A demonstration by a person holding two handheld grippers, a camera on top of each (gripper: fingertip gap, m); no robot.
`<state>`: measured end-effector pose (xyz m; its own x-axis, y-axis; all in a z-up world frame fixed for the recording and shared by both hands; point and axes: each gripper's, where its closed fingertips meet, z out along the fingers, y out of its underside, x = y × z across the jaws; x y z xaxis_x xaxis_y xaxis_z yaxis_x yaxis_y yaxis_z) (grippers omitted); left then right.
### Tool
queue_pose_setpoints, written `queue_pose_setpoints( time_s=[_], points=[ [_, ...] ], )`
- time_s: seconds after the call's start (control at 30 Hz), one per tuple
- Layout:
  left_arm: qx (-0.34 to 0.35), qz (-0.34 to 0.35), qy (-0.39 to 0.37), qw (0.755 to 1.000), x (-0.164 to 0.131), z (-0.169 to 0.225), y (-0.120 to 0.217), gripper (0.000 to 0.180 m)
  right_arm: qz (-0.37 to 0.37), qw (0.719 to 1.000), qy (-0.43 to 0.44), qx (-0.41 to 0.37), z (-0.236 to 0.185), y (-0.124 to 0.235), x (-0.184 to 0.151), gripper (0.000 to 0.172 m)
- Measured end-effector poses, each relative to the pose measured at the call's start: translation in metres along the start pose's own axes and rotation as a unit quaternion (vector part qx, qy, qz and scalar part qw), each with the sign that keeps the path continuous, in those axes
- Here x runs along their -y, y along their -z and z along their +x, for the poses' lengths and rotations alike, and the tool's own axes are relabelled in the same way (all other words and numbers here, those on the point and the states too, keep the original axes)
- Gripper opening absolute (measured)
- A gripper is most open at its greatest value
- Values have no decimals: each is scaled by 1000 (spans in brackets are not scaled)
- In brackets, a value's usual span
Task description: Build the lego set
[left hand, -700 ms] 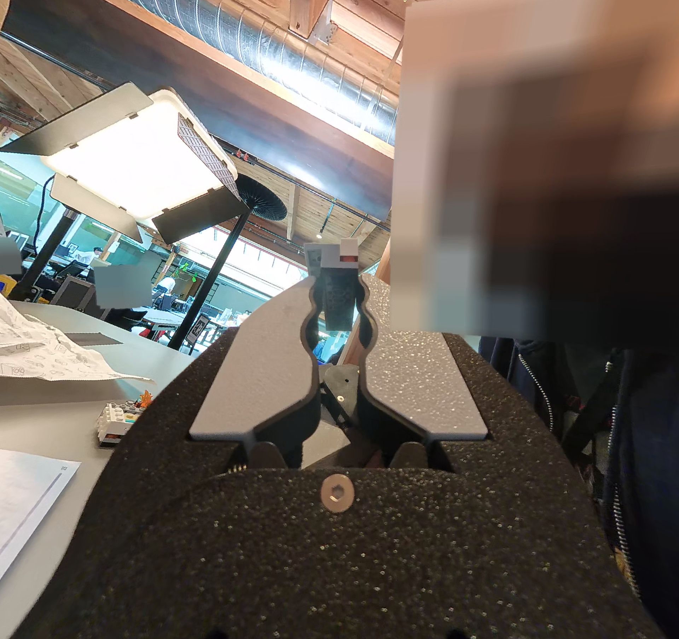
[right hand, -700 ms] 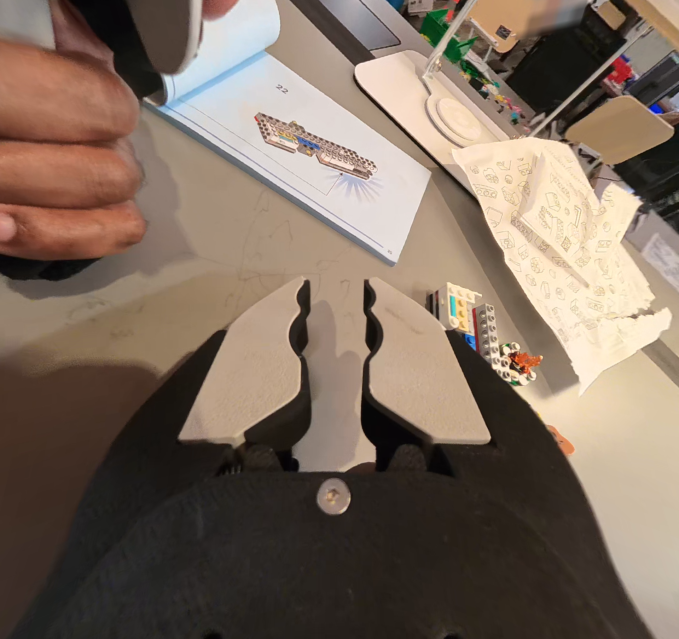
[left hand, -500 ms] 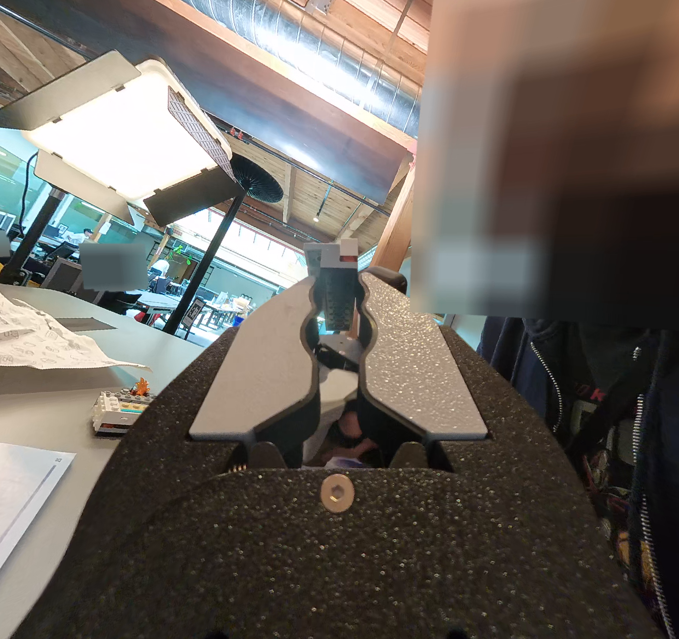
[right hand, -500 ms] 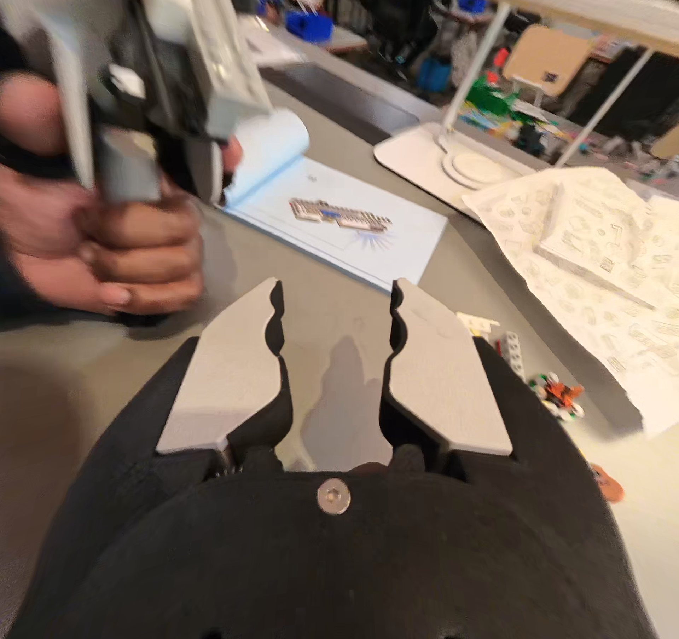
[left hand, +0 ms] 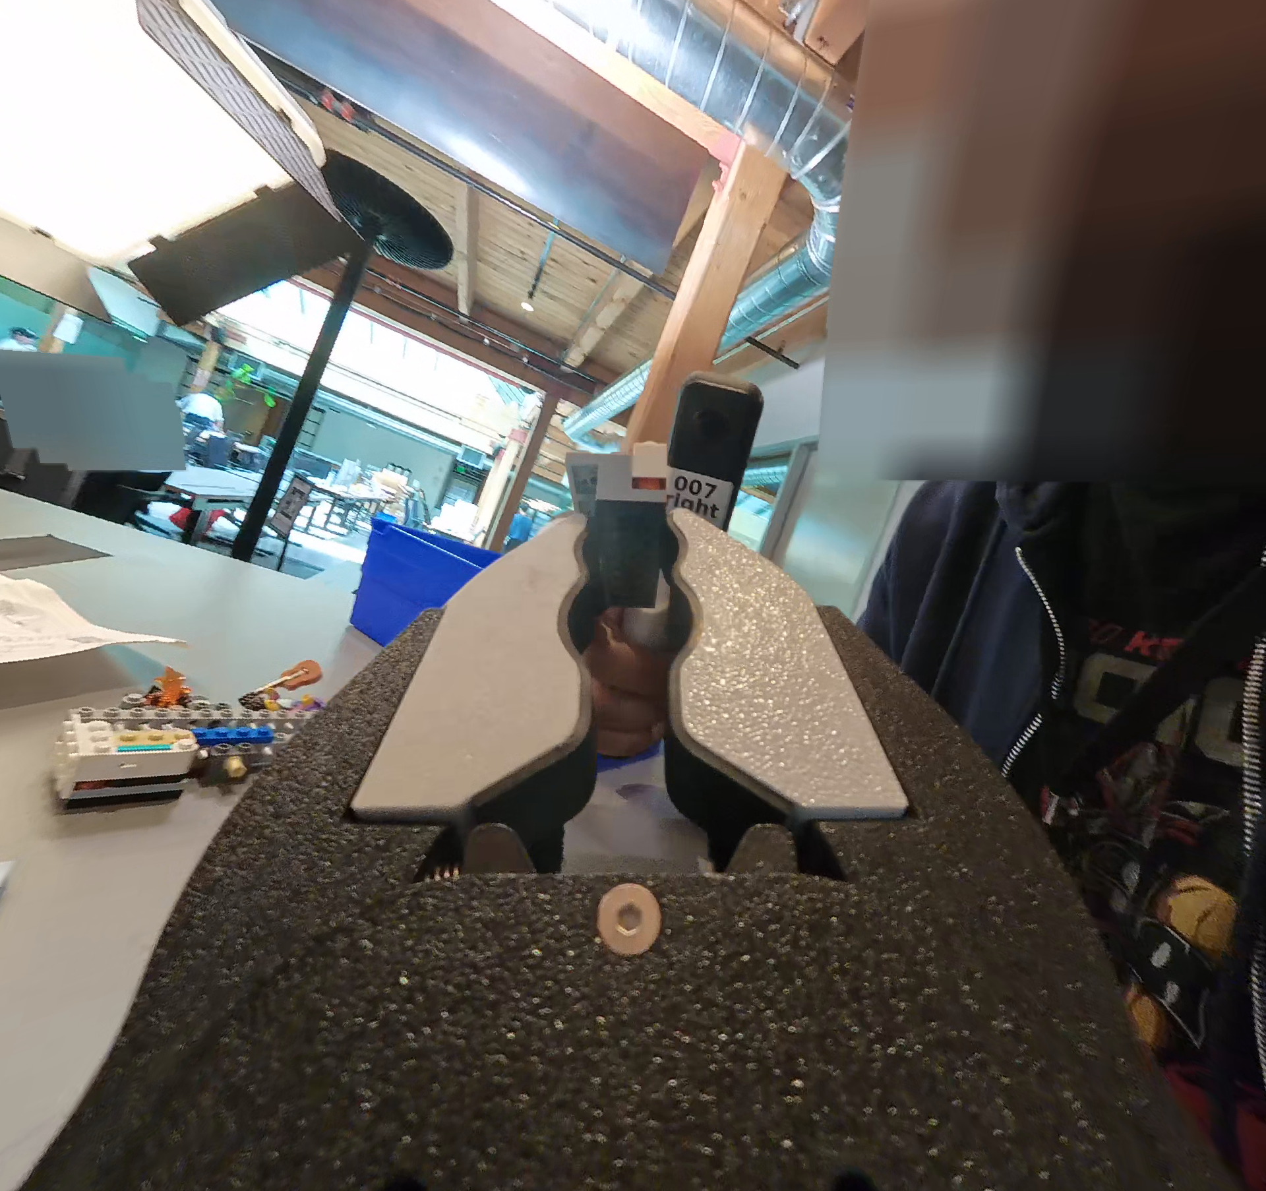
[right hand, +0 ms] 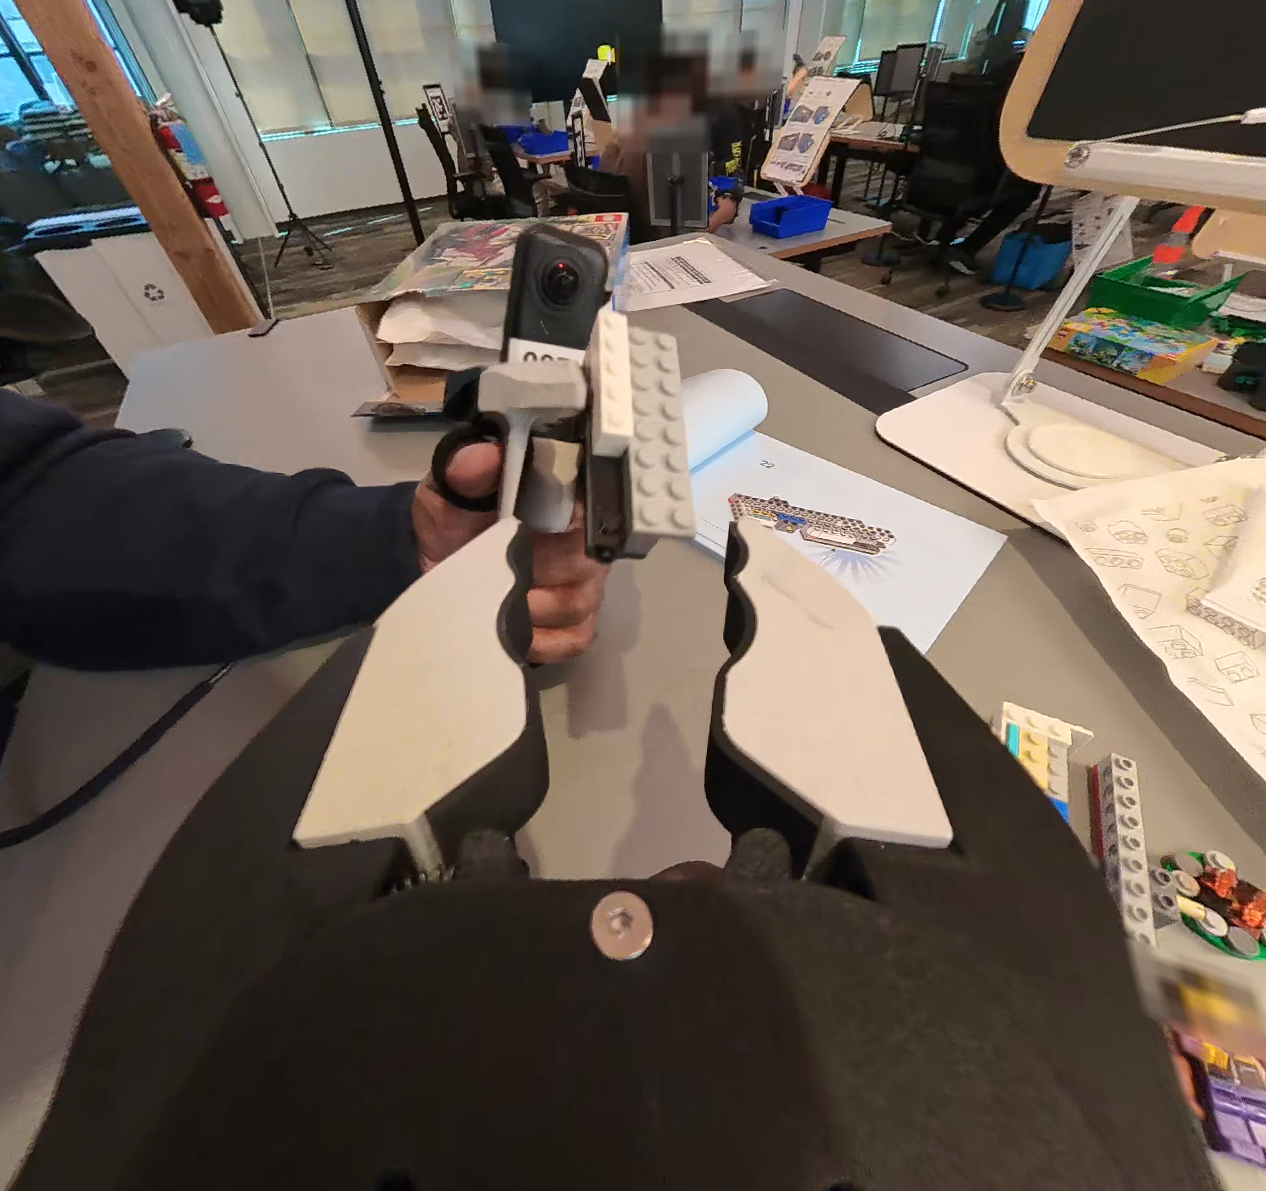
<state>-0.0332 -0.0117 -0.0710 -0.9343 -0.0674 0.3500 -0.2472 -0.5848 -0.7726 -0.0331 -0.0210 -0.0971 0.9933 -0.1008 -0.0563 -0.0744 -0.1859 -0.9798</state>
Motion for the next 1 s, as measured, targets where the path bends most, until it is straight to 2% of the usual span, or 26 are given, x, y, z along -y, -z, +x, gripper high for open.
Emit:
queue_pose_setpoints(
  time_s=[0.1, 0.2, 0.27, 0.37, 0.47, 0.57, 0.63, 0.7, 0.77, 0.87, 1.0],
  points=[
    [-28, -33, 4, 999, -12, 8, -7, 17, -5, 1000, -13, 4, -6, 7, 1, 52],
    [-54, -73, 2, 996, -26, 17, -13, 17, -32, 999, -34, 23, -18, 14, -8, 38],
    [-69, -96, 7, 993, -35, 22, -16, 17, -46, 997, -53, 15, -22, 17, -18, 30],
    [-74, -126, 6, 989, -45, 24, -19, 17, -39, 995, -88, -12, -25, 23, -27, 28],
    [-38, -147, 15, 988, -52, 14, -23, 21, -25, 990, -124, -58, -18, 32, -34, 27],
    [38, -122, 36, 991, -44, -10, -21, 29, -22, 981, -152, -119, 1, 41, -46, 27],
    [111, -89, 54, 988, -33, -34, -13, 38, -37, 968, -168, -184, 23, 48, -59, 27],
    [156, -43, 67, 985, -18, -49, -2, 37, -71, 944, -177, -270, 49, 57, -76, 27],
    [153, -9, 66, 986, -7, -49, 4, 31, -134, 909, -165, -359, 74, 68, -97, 27],
    [134, -10, 61, 989, -7, -43, 3, 30, -223, 867, -109, -432, 95, 74, -115, 27],
    [114, -49, 27, 992, -18, -32, -5, 28, -260, 850, -68, -453, 107, 69, -119, 24]
  ],
)
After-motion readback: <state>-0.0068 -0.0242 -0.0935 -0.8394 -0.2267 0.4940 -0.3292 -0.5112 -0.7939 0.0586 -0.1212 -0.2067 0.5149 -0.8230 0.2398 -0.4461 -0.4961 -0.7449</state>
